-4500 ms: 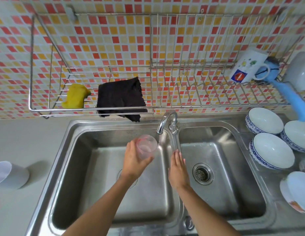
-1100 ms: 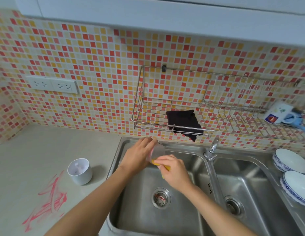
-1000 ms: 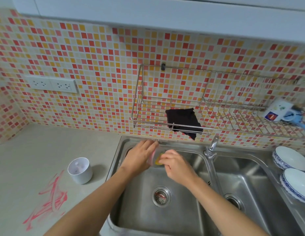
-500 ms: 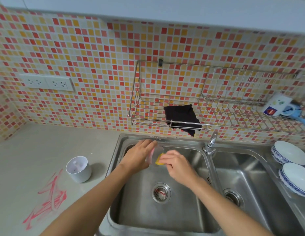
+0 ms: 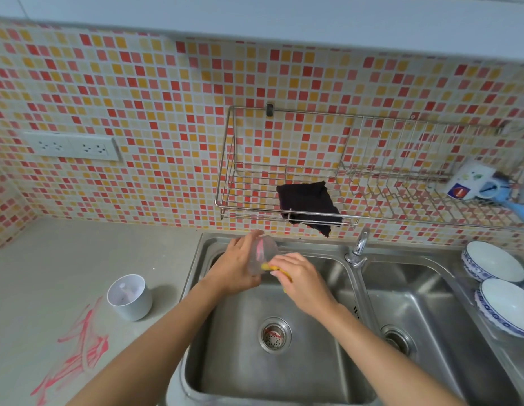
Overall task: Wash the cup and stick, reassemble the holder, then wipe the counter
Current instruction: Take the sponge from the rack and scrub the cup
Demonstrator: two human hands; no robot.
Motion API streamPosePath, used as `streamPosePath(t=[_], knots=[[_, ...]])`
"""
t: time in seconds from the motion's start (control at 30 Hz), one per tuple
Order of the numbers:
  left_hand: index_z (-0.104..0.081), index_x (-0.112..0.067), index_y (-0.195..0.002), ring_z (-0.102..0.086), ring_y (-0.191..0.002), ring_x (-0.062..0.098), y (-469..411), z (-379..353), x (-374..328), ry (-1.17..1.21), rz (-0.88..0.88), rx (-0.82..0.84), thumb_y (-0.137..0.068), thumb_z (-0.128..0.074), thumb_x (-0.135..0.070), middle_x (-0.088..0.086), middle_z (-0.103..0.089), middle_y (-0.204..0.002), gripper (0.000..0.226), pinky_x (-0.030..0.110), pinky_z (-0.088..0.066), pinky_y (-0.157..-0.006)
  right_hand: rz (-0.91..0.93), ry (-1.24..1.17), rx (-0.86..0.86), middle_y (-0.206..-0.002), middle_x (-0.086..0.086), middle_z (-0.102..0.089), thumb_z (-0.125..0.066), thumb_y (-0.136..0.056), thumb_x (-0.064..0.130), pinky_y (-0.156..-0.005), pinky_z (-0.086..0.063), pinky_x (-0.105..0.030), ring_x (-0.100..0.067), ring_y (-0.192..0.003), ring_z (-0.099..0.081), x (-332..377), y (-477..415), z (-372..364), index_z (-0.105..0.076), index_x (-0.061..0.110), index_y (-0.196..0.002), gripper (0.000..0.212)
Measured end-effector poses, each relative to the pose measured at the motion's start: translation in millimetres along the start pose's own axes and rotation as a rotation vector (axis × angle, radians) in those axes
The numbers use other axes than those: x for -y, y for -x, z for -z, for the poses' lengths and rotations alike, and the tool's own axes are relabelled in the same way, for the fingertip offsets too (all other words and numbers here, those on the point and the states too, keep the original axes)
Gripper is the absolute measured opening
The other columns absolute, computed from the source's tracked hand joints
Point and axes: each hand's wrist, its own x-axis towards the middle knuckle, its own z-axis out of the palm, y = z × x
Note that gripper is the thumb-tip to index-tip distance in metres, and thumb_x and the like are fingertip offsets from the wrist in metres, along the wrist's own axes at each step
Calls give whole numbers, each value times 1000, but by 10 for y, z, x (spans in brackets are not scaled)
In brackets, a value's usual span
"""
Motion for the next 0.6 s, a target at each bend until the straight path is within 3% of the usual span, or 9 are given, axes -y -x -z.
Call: streamPosePath(t=[0.1, 0.2, 0.3, 0.37, 0.47, 0.53, 0.6], knots=[[-23, -20, -143, -43, -120, 18, 22, -50, -12, 10, 10, -98, -62, -82, -50, 2, -31, -140, 105, 32, -47, -99, -54, -86, -44, -104, 9, -70, -65, -88, 14, -89, -42, -22, -14, -97, -57, 96, -84, 65, -72, 17, -102, 17], [-39, -16, -131, -48, -107, 16, 34, -78, 24, -4, 33, -222, -59, -83, -56, 1, -42, -125, 94, 34, -50, -92, -175, -216, 44, -110, 6, -70, -62, -89, 10, -92, -39, -14, -9, -103, -60, 175, -123, 98, -73, 15, -108, 22], [-45, -21, -128, -44, -120, 21, 29, -29, 80, -233, 9, -276, -62, -73, -68, -3, -51, -126, 86, 41, -37, -103, -329, -391, 148, -110, 12, -69, -57, -92, 10, -88, -43, -12, -1, -101, -61, 162, -125, 155, -71, 19, -113, 27], [-44, -26, -131, -42, -124, 21, 16, 30, 83, -306, -6, -232, -65, -70, -69, -8, -52, -131, 82, 41, -34, -101, -338, -374, 168, -109, 13, -70, -58, -91, 9, -90, -46, -14, 1, -100, -62, 121, -114, 141, -72, 21, -112, 28], [-38, -31, -136, -40, -123, 18, -14, 92, 68, -284, -32, -77, -70, -72, -61, -12, -49, -137, 80, 38, -34, -97, -94, -104, 195, -108, 7, -72, -64, -86, 4, -98, -44, -21, -8, -105, -59, 49, -118, 74, -74, 19, -107, 27], [-37, -33, -136, -41, -125, 17, -23, 117, 37, -253, -44, -22, -69, -76, -54, -12, -48, -140, 80, 39, -38, -99, 134, 171, 173, -101, 9, -73, -72, -79, 3, -89, -50, -35, -16, -101, -54, -51, -158, 64, -76, 18, -101, 27], [-37, -32, -135, -42, -124, 16, -35, 142, -13, -221, -52, -11, -68, -80, -48, -12, -49, -139, 81, 39, -41, -102, 237, 326, 71, -98, 9, -73, -77, -71, 3, -82, -50, -35, -18, -98, -52, -122, -199, 102, -76, 19, -95, 29]])
